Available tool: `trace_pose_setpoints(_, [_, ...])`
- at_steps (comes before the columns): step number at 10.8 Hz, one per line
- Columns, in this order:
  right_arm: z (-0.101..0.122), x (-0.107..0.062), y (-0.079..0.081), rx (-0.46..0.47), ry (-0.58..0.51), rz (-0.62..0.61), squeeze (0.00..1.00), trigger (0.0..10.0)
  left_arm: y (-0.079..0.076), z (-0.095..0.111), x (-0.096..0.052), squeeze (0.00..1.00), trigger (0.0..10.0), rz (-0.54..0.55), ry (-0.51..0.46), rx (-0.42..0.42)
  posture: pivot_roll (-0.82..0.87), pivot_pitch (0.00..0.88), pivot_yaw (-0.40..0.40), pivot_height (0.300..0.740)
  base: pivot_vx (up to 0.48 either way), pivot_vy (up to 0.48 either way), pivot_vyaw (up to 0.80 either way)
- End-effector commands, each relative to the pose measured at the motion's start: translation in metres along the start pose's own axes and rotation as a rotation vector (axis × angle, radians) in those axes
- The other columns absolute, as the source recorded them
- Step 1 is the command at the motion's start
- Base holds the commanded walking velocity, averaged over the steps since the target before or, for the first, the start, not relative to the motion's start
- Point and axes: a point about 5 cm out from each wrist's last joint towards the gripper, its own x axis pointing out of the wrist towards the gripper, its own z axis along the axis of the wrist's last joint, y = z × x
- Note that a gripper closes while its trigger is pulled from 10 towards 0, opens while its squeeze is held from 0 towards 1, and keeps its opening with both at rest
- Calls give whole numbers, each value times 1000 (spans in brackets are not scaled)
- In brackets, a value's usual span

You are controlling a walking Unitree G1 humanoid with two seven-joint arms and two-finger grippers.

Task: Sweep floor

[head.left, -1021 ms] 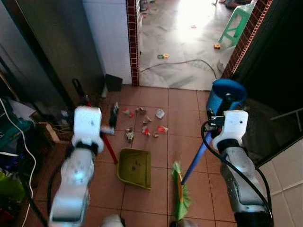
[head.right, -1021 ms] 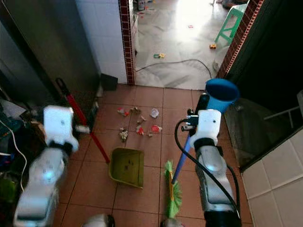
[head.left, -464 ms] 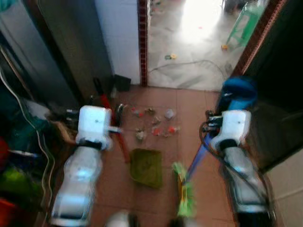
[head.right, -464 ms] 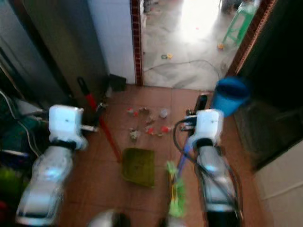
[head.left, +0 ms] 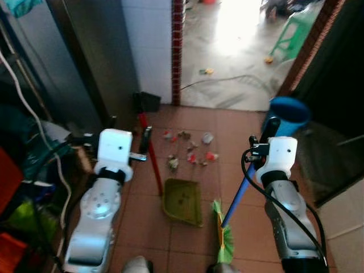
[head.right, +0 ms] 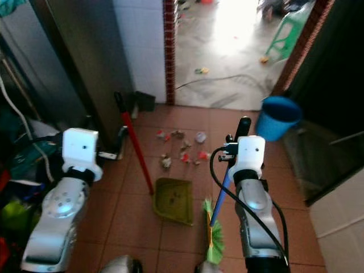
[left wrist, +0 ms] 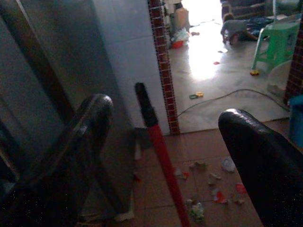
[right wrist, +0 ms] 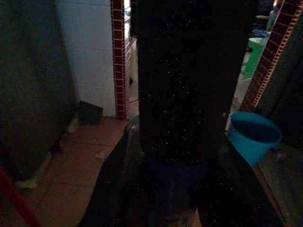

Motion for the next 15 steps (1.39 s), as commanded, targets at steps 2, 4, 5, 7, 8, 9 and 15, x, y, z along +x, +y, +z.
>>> trace_pose_setpoints(2, [5,3,-1,6,-25,-4,0,10000,1,4,2,0,10000,3,-23,12,64,37,14,740,0,0,0])
trace_pose_setpoints(4, [5,3,1,3,-24,11,0,10000,3,-4,-2,0,10000,33,7,20,66,43,4,740,0,0,0])
trace_pose_setpoints(5, [6,4,0,-1,-27,14,0,10000,8,-8,-5,0,10000,57,22,27,66,43,1,740,0,0,0])
trace_pose_setpoints(7, [7,6,0,-10,-33,25,0,10000,17,-17,-9,0,10000,99,62,15,65,44,-1,740,0,0,0])
trace_pose_setpoints(8, [8,6,1,-12,-38,28,0,10000,18,-15,-8,0,10000,86,44,13,61,41,-2,740,0,0,0])
trace_pose_setpoints(9, [8,6,1,-12,-37,28,0,10000,17,-14,-6,0,10000,79,39,11,58,40,-2,740,0,0,0])
trace_pose_setpoints(15, [6,-1,-4,-9,-32,18,0,10000,19,-20,-15,0,10000,57,46,-4,53,33,8,740,0,0,0])
